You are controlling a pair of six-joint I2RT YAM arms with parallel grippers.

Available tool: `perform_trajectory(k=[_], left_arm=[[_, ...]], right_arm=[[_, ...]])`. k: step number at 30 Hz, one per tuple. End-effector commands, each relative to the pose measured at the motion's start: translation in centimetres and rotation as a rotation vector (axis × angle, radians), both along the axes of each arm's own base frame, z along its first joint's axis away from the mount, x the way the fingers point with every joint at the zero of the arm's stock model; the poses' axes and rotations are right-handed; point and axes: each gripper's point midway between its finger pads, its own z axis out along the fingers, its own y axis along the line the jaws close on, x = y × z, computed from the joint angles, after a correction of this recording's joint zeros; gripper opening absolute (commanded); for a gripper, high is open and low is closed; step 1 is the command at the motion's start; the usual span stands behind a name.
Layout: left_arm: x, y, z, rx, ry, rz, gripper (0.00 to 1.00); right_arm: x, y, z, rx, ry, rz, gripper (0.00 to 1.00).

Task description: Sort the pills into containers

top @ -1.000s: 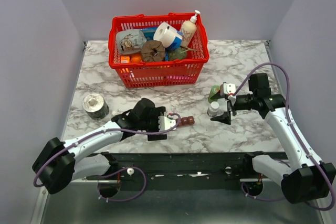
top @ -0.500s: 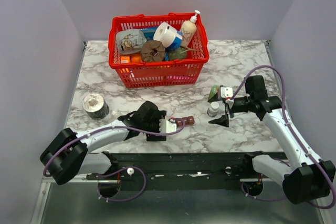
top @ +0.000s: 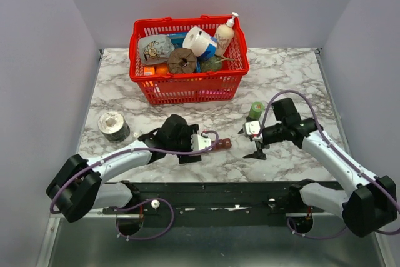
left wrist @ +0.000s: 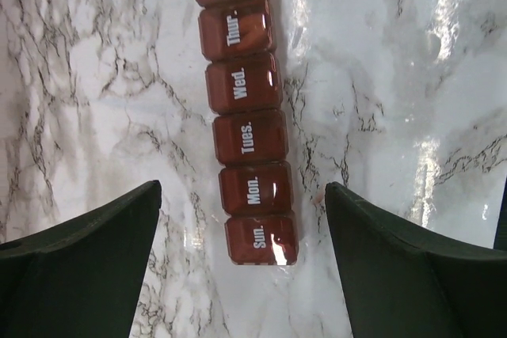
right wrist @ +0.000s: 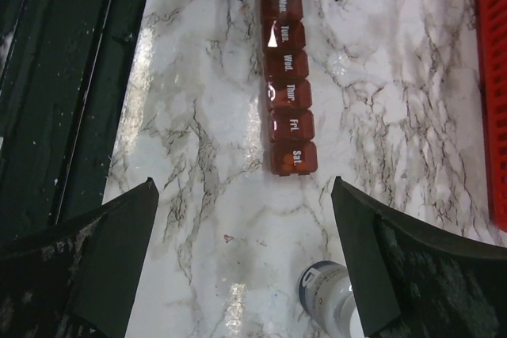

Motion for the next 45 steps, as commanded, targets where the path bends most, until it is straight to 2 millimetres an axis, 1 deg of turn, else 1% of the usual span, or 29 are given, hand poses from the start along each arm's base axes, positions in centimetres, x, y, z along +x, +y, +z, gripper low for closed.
perform_trajectory(k=[1,4,5,6,7,9,10,11,12,13,14,15,16,19,20,21,23,24,26,28,29,31,35,36,37,41,42,45], left_arm=[[0.5,-2.6,3.1,-0.116,-0.021,-0.054,0.91],[1.1,-2.3,2.5,-0.074,-0.022,-0.042,0.90],[0.8,-1.6,1.8,-0.033,-0.005,-0.037,0.89],[0.8,-1.2,2.0,-0.025,-0.024,-0.030,0.90],[0.7,-0.4,1.5,-0.002,-0.043,-0.028,0.90],[0.7,0.3,2.3,-0.025,-0.087,-0.013,0.91],[0.2,1.0,1.6,-0.007,-0.080,-0.009,0.91],[-0.1,1.8,0.9,0.018,-0.071,-0.011,0.92],[-0.3,2.2,1.2,0.017,-0.108,-0.027,0.92],[-1.0,2.9,-0.1,0.033,-0.111,-0.043,0.92],[-0.5,2.7,0.4,-0.004,-0.151,-0.029,0.93],[-0.3,3.0,0.8,-0.022,-0.173,-0.017,0.93],[-0.5,3.2,0.3,-0.019,-0.170,-0.024,0.93],[-0.3,2.9,-0.2,-0.011,-0.169,-0.038,0.92],[0.0,2.7,-0.2,-0.013,-0.175,-0.040,0.91],[0.1,2.6,-0.8,-0.001,-0.158,-0.044,0.90],[0.6,2.1,-0.8,-0.004,-0.155,-0.042,0.88],[0.5,2.2,-1.5,0.009,-0.135,-0.039,0.87],[0.8,2.1,-1.6,0.011,-0.128,-0.029,0.86],[1.1,1.9,-1.4,0.002,-0.146,-0.025,0.82],[1.1,1.9,-1.4,0.001,-0.147,-0.025,0.77],[1.0,2.0,-1.4,-0.001,-0.148,-0.019,0.70],[0.7,2.2,-1.6,0.001,-0.144,-0.020,0.65],[0.6,2.1,-1.5,-0.004,-0.142,-0.025,0.60],[0.4,2.2,-1.6,-0.002,-0.138,-0.030,0.56],[-0.1,2.1,-2.1,0.003,-0.114,-0.045,0.47],[-0.2,2.0,-2.1,0.002,-0.105,-0.051,0.42],[-0.2,1.7,-1.9,-0.006,-0.104,-0.059,0.35]], right_arm=[[1.2,0.5,-1.3,-0.053,-0.117,0.043,1.00],[1.2,0.9,-1.1,-0.039,-0.119,0.046,1.00],[1.3,1.1,-1.0,-0.035,-0.120,0.045,1.00],[1.0,1.4,-1.0,-0.034,-0.121,0.059,1.00],[0.9,1.7,-1.2,-0.039,-0.119,0.066,1.00],[1.1,2.5,-1.8,-0.071,-0.134,0.068,1.00],[1.3,2.9,-2.4,-0.090,-0.136,0.071,1.00],[1.8,3.5,-2.4,-0.090,-0.169,0.072,1.00],[1.9,4.0,-2.8,-0.113,-0.174,0.069,1.00],[2.3,4.5,-2.7,-0.113,-0.180,0.060,1.00],[3.0,5.3,-2.8,-0.107,-0.182,0.047,1.00],[2.9,5.9,-2.7,-0.094,-0.148,0.037,1.00],[3.2,6.5,-2.0,-0.076,-0.145,0.036,1.00],[3.3,7.9,-2.2,-0.054,-0.052,0.017,1.00],[3.5,8.4,-1.9,-0.050,-0.045,0.017,1.00],[3.2,8.8,-2.7,-0.064,0.001,0.013,1.00],[3.1,9.3,-3.1,-0.084,0.018,0.004,1.00],[2.8,9.5,-4.0,-0.101,0.046,0.002,1.00],[2.8,9.7,-4.5,-0.105,0.061,-0.006,1.00],[2.8,10.0,-4.9,-0.112,0.095,-0.023,1.00],[2.7,10.2,-4.9,-0.108,0.107,-0.024,1.00],[2.7,10.6,-4.7,-0.095,0.148,-0.035,1.00],[2.0,11.2,-5.1,-0.091,0.264,-0.051,1.00],[1.8,11.3,-5.1,-0.090,0.288,-0.058,1.00],[1.8,11.1,-5.5,-0.097,0.294,-0.072,1.00],[2.8,11.2,-5.2,-0.087,0.259,-0.120,1.00],[3.1,11.2,-5.2,-0.088,0.255,-0.136,1.00],[3.9,11.1,-5.2,-0.098,0.233,-0.168,1.00]])
